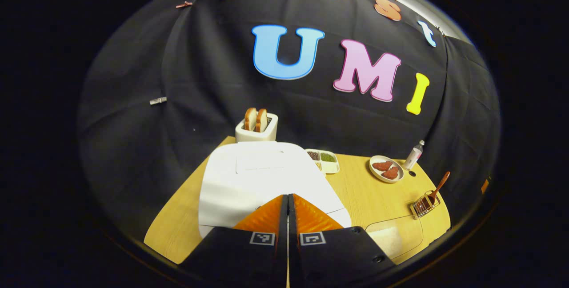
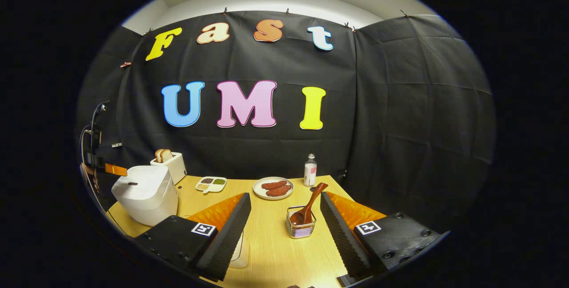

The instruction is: Close the left gripper, press the button to open the rice cooker; take a wooden spoon from the chopstick holder with the right hand, scoop a spoonful of rice and pour it into the rice cooker, then put the wooden spoon back into the chopstick holder.

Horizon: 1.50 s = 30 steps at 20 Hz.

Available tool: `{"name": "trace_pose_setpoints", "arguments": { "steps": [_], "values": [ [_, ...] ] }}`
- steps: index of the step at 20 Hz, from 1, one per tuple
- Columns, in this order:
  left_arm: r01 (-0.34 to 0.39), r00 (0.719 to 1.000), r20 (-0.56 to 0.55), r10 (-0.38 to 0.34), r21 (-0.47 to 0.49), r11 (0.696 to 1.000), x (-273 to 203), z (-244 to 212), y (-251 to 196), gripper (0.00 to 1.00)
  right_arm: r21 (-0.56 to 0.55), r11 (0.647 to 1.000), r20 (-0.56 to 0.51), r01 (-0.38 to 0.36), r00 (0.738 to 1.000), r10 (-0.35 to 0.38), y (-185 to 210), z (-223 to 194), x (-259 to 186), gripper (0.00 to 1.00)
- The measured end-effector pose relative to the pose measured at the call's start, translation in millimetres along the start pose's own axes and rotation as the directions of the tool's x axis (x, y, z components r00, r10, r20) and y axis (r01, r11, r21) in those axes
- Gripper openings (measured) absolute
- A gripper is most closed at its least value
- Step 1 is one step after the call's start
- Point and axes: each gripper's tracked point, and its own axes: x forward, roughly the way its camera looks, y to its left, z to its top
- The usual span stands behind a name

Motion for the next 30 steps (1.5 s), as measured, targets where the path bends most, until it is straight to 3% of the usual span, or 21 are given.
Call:
{"name": "trace_pose_setpoints", "arguments": {
  "steps": [9, 16, 20, 23, 27, 30],
  "values": [
    [-0.030, 0.996, -0.084, 0.027, -0.029, 0.999, 32.2, -23.4, 6.8, 0.06, 0.014, 1.000, -0.032, -0.018, 0.999, 0.018, -15.9, -10.2, 12.5, 0.98],
    [-0.052, 0.994, -0.095, 0.059, 0.075, 0.996, 33.1, -27.9, 8.4, 0.07, 0.034, 0.999, -0.038, -0.034, 0.999, 0.035, -20.2, -11.5, 17.8, 0.98],
    [-0.115, 0.993, 0.057, 0.108, 0.137, 0.984, 16.1, 19.8, 0.5, 0.07, 0.049, 0.998, -0.030, -0.029, 0.999, 0.031, -21.7, -9.8, 16.9, 0.98],
    [-0.167, 0.968, 0.218, 0.125, 0.189, 0.968, -14.5, 68.6, -7.1, 0.07, 0.062, 0.998, -0.031, -0.027, 0.999, 0.029, -20.6, -11.4, 12.5, 0.98],
    [-0.162, 0.940, 0.328, 0.089, 0.202, 0.966, -56.1, 89.6, -30.5, 0.07, 0.062, 0.998, -0.032, -0.005, 0.999, 0.007, -19.6, -12.3, 4.4, 0.98],
    [-0.123, 0.936, 0.347, 0.066, 0.146, 0.982, -84.9, 79.9, -44.5, 0.07, 0.076, 0.997, -0.045, 0.020, 0.999, -0.016, -20.2, -17.8, -1.7, 0.98]
  ]
}}
